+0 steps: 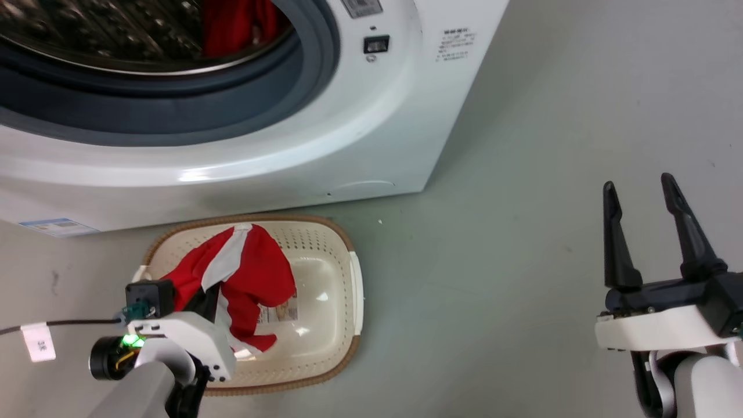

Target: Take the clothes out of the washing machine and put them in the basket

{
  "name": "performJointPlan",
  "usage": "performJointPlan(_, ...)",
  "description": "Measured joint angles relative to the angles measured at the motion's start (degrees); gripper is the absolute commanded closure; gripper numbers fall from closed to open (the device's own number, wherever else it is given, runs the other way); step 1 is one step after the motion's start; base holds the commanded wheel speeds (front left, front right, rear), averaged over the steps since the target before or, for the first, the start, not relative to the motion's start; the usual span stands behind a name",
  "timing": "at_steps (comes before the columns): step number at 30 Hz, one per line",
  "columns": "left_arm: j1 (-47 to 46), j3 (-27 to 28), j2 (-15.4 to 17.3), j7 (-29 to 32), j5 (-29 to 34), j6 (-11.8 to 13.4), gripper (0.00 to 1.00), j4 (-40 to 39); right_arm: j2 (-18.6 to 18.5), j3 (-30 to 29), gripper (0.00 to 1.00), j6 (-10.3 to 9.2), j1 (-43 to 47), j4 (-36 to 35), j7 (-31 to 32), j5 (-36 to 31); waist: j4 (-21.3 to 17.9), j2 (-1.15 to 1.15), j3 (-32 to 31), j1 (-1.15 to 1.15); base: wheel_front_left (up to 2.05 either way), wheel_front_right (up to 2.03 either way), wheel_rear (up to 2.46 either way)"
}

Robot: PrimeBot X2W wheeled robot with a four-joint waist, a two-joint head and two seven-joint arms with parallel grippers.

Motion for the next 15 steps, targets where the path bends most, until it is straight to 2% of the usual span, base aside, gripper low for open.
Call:
performJointPlan(1,-3.3,0.0,-0.7,-0.1,0.8,-1.7,1.00,5.5,0.0,-0.3,0.00,-0.01,-1.0,-0.3,0.0,0.5,-1.3,0.00,2.8,0.00,0.00,0.00,0.00)
performJointPlan(5,-7.4,0.0,-1.3,-0.1,1.9,-3.5,1.00,12.1,0.0,0.2,0.00,0.00,-1.3,-0.6,0.0,1.4,-3.0,0.00,6.5,0.00,0.00,0.00,0.00)
performJointPlan(15,-14.8,0.9,-1.3,-0.2,4.3,-5.4,1.00,21.7,0.0,2.0,0.00,-0.01,-2.6,-0.6,0.0,3.7,-7.4,0.00,14.0,0.00,0.00,0.00,0.00)
